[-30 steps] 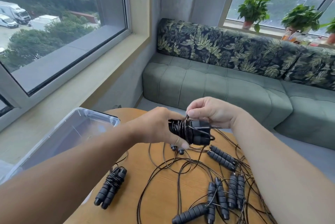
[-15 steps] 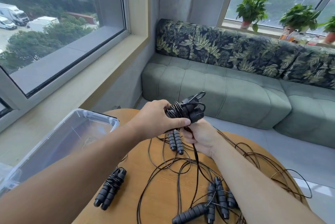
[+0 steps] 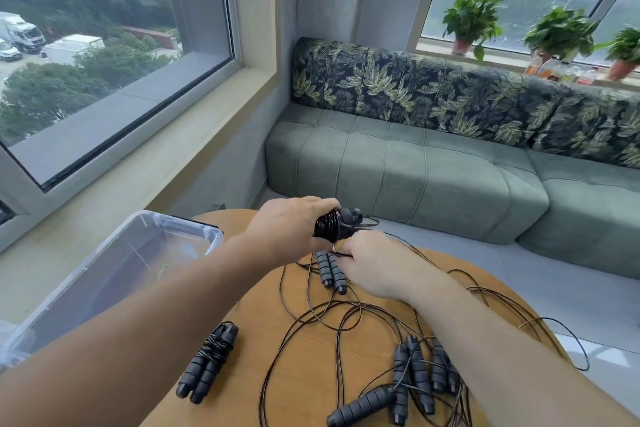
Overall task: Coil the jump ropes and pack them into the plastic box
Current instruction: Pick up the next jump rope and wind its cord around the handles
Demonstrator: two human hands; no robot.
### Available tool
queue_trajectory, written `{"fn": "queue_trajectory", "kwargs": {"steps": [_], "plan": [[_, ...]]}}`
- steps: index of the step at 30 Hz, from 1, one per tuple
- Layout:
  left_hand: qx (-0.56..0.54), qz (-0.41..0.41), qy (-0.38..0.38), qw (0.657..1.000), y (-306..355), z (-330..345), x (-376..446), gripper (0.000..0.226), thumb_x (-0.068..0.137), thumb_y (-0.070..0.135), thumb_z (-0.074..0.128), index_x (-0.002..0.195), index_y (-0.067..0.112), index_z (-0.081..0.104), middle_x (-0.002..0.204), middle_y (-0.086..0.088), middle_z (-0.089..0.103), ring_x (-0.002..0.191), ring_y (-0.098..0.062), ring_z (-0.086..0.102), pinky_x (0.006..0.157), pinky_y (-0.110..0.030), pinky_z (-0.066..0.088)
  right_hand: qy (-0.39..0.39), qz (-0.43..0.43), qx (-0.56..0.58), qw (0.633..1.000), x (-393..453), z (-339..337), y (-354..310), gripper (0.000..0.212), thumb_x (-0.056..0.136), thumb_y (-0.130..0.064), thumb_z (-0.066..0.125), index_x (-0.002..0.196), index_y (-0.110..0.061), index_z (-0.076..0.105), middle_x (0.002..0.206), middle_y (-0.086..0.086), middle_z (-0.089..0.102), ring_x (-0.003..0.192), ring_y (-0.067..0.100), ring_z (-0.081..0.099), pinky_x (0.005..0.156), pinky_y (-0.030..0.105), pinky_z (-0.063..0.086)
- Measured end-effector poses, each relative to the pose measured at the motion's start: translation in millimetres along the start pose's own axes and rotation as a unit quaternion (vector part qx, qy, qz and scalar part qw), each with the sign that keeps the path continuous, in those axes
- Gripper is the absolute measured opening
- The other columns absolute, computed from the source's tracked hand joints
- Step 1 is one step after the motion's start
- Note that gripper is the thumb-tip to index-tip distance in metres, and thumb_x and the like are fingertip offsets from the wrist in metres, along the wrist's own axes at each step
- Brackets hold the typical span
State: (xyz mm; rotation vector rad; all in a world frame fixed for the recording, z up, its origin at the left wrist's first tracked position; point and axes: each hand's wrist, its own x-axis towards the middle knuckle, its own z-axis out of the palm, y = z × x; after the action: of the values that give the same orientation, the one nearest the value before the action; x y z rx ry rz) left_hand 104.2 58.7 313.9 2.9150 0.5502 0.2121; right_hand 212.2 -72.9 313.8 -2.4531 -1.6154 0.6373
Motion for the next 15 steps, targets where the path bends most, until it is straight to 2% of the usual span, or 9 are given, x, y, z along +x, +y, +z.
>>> {"fn": "queue_trajectory", "kwargs": {"steps": [3, 5, 7, 8, 10, 12, 15], "plan": [[0.041, 0.053, 0.001, 0.998, 3, 4, 0, 0.046, 0.085, 0.055, 0.059, 0.127, 0.039, 0.046, 0.119, 0.013, 0.061, 0.102, -0.014, 0.063, 0.066, -0.027, 0.040, -0.001, -0.025, -0.095, 0.995, -5, -15, -5, 0.013, 0.087, -0.022, 0.053, 0.075, -0.018, 0.056, 0.074, 0.003, 0.054, 0.070, 0.026, 0.057, 0.054, 0.028, 0.041], [0.076, 0.075, -0.001, 0.994, 6, 6, 1, 0.046, 0.083, 0.058, 0.058, 0.122, 0.035, 0.050, 0.111, 0.011, 0.063, 0.099, -0.015, 0.064, 0.064, -0.027, 0.041, 0.002, -0.045, -0.139, 0.989, -9, -28, -11, 0.019, 0.082, -0.020, 0.057, 0.065, -0.016, 0.052, 0.062, 0.001, 0.047, 0.063, 0.026, 0.054, 0.056, 0.029, 0.044], [0.097, 0.072, -0.030, 0.992, 11, 8, 0, 0.054, 0.079, 0.065, 0.062, 0.121, 0.034, 0.053, 0.106, 0.010, 0.064, 0.096, -0.016, 0.064, 0.064, -0.028, 0.041, 0.020, -0.068, -0.170, 0.983, -13, -42, -19, 0.027, 0.079, -0.019, 0.061, 0.056, -0.014, 0.047, 0.053, -0.001, 0.042, 0.057, 0.024, 0.049, 0.054, 0.028, 0.042], [0.097, 0.065, -0.054, 0.992, 14, 9, -1, 0.059, 0.076, 0.070, 0.062, 0.121, 0.033, 0.054, 0.104, 0.010, 0.065, 0.094, -0.017, 0.064, 0.066, -0.030, 0.045, 0.029, -0.084, -0.177, 0.980, -15, -49, -23, 0.028, 0.077, -0.019, 0.063, 0.053, -0.014, 0.049, 0.052, -0.001, 0.044, 0.057, 0.024, 0.050, 0.053, 0.028, 0.042], [0.086, 0.062, -0.096, 0.990, 20, 10, -4, 0.062, 0.077, 0.075, 0.058, 0.122, 0.032, 0.055, 0.101, 0.008, 0.067, 0.090, -0.019, 0.063, 0.070, -0.033, 0.050, 0.025, -0.117, -0.187, 0.975, -13, -61, -26, 0.016, 0.076, -0.024, 0.068, 0.062, -0.016, 0.067, 0.056, -0.002, 0.057, 0.060, 0.018, 0.055, 0.054, 0.026, 0.046], [0.055, 0.061, -0.117, 0.990, 24, 8, -9, 0.058, 0.079, 0.073, 0.058, 0.119, 0.031, 0.056, 0.095, 0.008, 0.066, 0.085, -0.017, 0.061, 0.068, -0.031, 0.049, -0.016, -0.134, -0.152, 0.979, -7, -72, -23, 0.011, 0.078, -0.032, 0.074, 0.076, -0.021, 0.077, 0.062, -0.007, 0.065, 0.061, 0.008, 0.055, 0.055, 0.023, 0.044], [-0.012, 0.052, -0.136, 0.989, 24, -1, -13, 0.048, 0.078, 0.067, 0.066, 0.109, 0.031, 0.060, 0.085, 0.011, 0.065, 0.077, -0.013, 0.060, 0.064, -0.028, 0.049, -0.068, -0.130, 0.012, 0.989, 6, -82, -3, 0.010, 0.076, -0.034, 0.082, 0.079, -0.025, 0.079, 0.061, -0.018, 0.065, 0.060, -0.002, 0.056, 0.055, 0.012, 0.039]]}}
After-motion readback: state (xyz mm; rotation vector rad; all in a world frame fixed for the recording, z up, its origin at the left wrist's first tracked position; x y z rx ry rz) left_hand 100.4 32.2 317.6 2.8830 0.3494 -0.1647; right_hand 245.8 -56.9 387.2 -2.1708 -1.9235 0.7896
